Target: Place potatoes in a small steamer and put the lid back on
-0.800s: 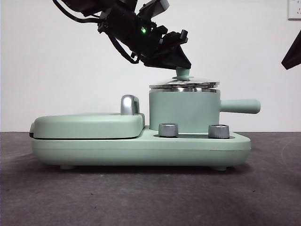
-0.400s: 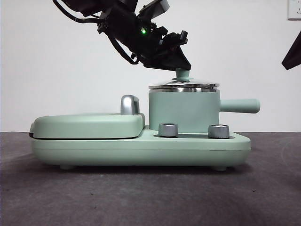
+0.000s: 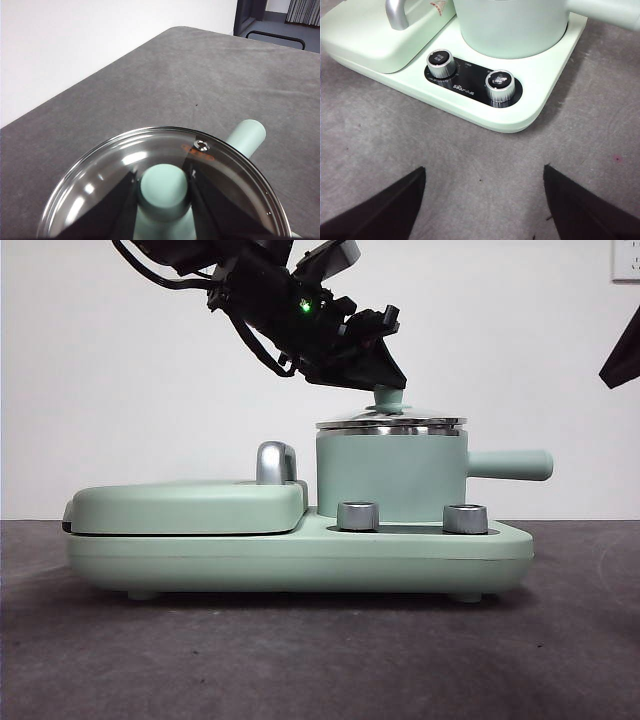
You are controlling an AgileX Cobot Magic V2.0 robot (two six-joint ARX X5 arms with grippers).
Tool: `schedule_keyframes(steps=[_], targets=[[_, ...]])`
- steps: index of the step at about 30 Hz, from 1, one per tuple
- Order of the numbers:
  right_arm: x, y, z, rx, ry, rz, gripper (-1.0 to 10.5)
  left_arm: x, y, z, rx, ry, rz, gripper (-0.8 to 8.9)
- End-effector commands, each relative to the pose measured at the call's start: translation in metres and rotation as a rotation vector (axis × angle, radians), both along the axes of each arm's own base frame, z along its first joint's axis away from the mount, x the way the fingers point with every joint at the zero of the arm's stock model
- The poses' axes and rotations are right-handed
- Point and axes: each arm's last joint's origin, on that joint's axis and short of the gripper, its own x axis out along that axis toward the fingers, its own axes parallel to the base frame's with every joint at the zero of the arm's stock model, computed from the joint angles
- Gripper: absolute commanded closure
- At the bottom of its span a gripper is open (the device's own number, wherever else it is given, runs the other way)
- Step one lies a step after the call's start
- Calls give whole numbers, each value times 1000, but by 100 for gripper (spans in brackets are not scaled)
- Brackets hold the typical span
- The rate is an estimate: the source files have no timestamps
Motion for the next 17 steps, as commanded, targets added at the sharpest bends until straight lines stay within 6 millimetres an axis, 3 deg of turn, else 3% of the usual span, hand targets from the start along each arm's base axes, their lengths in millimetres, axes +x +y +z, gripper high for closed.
schedule_keyframes(steps=[1,9,14,17], targets=[[0,1,1,6,1,-4,577,2,-6,-1,-7,-7,-8,799],[0,1,1,6,1,-4,577,2,-5,-4,6,11,-9,777],[0,1,1,6,1,-4,577,1,-6,-3,3,10,-10,499],[0,1,1,6,2,-4,577,1,-6,-3,-17,22,-3,458]])
